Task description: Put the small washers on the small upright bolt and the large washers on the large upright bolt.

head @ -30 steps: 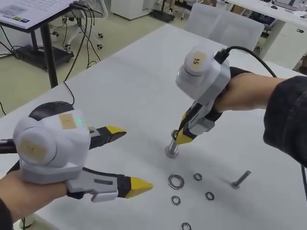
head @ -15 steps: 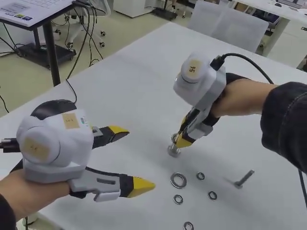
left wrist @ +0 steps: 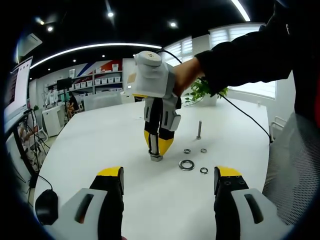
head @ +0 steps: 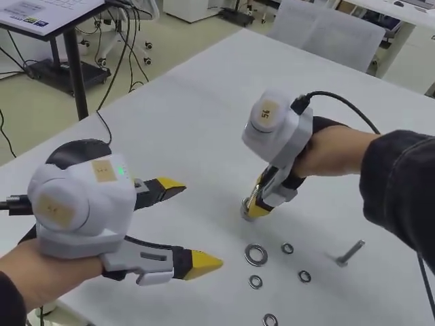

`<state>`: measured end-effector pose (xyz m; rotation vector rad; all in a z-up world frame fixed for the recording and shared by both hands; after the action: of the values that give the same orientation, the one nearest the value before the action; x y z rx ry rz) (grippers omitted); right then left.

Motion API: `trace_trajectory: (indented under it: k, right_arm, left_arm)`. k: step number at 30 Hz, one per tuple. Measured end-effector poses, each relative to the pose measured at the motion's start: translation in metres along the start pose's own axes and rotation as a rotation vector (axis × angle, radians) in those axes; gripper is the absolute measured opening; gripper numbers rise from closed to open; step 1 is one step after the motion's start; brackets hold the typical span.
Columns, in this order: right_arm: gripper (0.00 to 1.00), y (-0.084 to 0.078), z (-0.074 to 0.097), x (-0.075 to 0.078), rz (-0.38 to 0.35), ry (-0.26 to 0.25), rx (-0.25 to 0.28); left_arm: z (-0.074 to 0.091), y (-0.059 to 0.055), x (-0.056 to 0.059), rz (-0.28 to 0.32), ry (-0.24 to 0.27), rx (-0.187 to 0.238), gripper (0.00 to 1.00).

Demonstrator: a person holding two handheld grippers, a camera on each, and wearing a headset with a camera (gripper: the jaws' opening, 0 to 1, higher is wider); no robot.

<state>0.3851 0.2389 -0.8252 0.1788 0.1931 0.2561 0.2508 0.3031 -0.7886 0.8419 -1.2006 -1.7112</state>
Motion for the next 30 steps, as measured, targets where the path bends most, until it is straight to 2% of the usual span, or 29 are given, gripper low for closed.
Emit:
trace_trajectory:
  k: [12,21,27,30]
  right_arm:
    - [0.23,0.0032,-0.0012,-0.0024,-0.008,0.003,0.002]
    - [0.24,0.0047,-0.002,-0.0029,0.027,0.001,-0.007]
    - [0.29,0.0016,0.0,-0.005,0.032,-0.004,-0.013]
    - [0.35,-0.0002,0.0037,-0.0053,0.025,-0.014,0.002]
  left_arm:
    - [-0.0005,-0.0013,-0.0005,0.002,-0.004,-0.005,0.73]
    - [0.0,-0.0012,-0.001,0.005,-0.005,-0.006,0.73]
    - [-0.0002,-0.0015,-0.0011,0.006,-0.006,-0.007,0.73]
    - [-0.0003,-0.0012,-0.0014,0.006,-0.005,-0.006,0.73]
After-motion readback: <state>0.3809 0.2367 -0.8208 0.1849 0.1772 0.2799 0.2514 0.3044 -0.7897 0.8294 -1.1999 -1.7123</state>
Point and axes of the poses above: the centre of the closed fingertips' face, and the gripper's own axes: z roughly backward along the fingers, x roughly to its right, y roughly out of its top, the point moved 4 cm from there along z, roughly backward along the fingers, and after that the axes turned 11 degrees about y, right-handed, at the moved point
